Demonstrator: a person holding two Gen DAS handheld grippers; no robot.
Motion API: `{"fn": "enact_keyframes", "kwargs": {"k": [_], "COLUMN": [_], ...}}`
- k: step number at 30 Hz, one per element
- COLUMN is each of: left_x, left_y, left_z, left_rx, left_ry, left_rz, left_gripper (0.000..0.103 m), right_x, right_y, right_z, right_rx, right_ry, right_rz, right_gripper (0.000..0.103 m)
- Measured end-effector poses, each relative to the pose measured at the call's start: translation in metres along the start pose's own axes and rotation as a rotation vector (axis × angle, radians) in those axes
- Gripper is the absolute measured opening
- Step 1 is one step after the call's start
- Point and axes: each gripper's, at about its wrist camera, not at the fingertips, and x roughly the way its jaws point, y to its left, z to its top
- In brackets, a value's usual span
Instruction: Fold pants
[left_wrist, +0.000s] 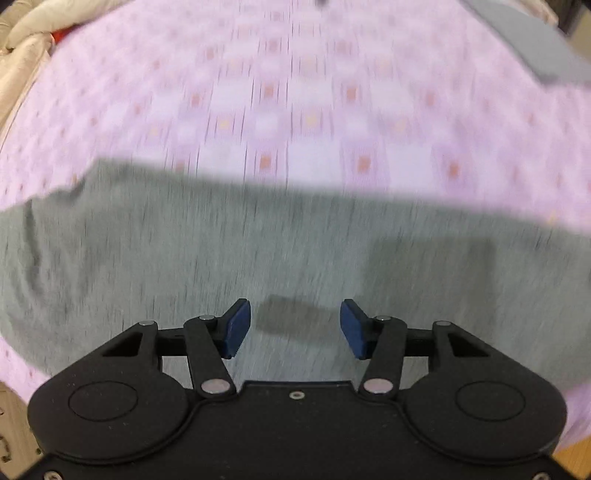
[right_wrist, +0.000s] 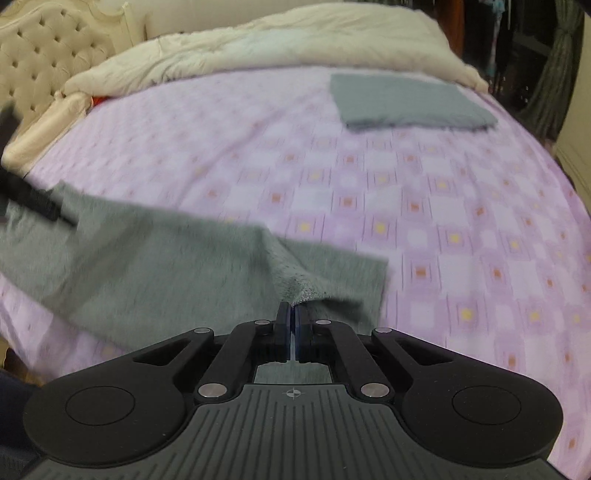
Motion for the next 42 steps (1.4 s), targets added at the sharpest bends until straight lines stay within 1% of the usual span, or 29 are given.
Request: {"fn": "enact_keyframes", "kwargs": {"k": [2,5,7,9,10,13,14,16,18,20,24,29,33,36,38,39,40,41,42], "left_x": [-0.002,0.003,0.013,0.025,0.033,0.051,0.051,0.039,0.028,0.024,0.018,0.033,0.047,0.057,0.068,0.069,0.069,0.065,0.058], "left_y": [-0.005,-0.016,-0.026,-0.037,-0.042,-0.049,-0.05,-0.049,-0.045,-0.039,-0.03,-0.034,-0.036,-0.037,-0.038,-0.038,-0.039,-0.039,-0.038], "left_z": [0.02,0.05,0.065,0.073,0.073,0.058,0.049,0.031,0.018,0.009,0.006,0.012,0.031,0.057,0.073,0.08,0.087,0.092,0.097], "left_rx": [-0.012,-0.021,-0.004,0.024,0.042,0.123,0.154,0.189,0.179,0.153,0.085,0.098,0.097,0.082,0.069,0.066,0.065,0.064,0.058], "left_ry": [-0.032,-0.058,-0.07,-0.059,-0.04,0.027,0.029,-0.023,-0.057,-0.059,-0.091,-0.03,-0.009,0.016,0.041,0.044,0.041,0.025,-0.004], "left_rz": [0.003,0.0,0.023,0.055,0.065,0.052,0.057,0.071,0.062,0.047,0.049,0.047,0.035,0.024,0.021,0.018,0.02,0.025,0.029], "left_gripper": [0.059,0.06,0.06,0.06,0.06,0.058,0.058,0.058,0.058,0.059,0.059,0.059,0.06,0.06,0.063,0.062,0.062,0.059,0.058], "right_x": [0.001,-0.001,-0.003,-0.002,-0.002,0.0,0.0,0.001,0.003,0.005,0.005,0.008,0.01,0.011,0.011,0.012,0.012,0.014,0.015], "right_y": [-0.001,-0.003,-0.006,-0.009,-0.01,-0.012,-0.013,-0.015,-0.016,-0.018,-0.019,-0.025,-0.025,-0.024,-0.026,-0.026,-0.026,-0.027,-0.029], "right_z": [-0.006,-0.011,-0.015,-0.017,-0.017,-0.015,-0.015,-0.014,-0.013,-0.013,-0.01,-0.003,0.006,0.011,0.014,0.017,0.018,0.021,0.024], "right_rx": [0.017,0.039,0.058,0.076,0.079,0.087,0.089,0.096,0.107,0.11,0.127,0.165,0.166,0.173,0.183,0.188,0.189,0.192,0.195], "right_ry": [0.018,0.026,0.027,0.028,0.028,0.025,0.024,0.024,0.026,0.031,0.034,0.023,0.007,-0.003,-0.01,-0.014,-0.019,-0.025,-0.027], "right_rz": [-0.007,-0.02,-0.033,-0.04,-0.043,-0.05,-0.052,-0.054,-0.056,-0.059,-0.076,-0.11,-0.13,-0.139,-0.145,-0.154,-0.169,-0.195,-0.235], "right_gripper": [0.002,0.002,0.002,0.002,0.002,0.002,0.002,0.002,0.002,0.002,0.002,0.002,0.002,0.002,0.002,0.003,0.003,0.004,0.008]}}
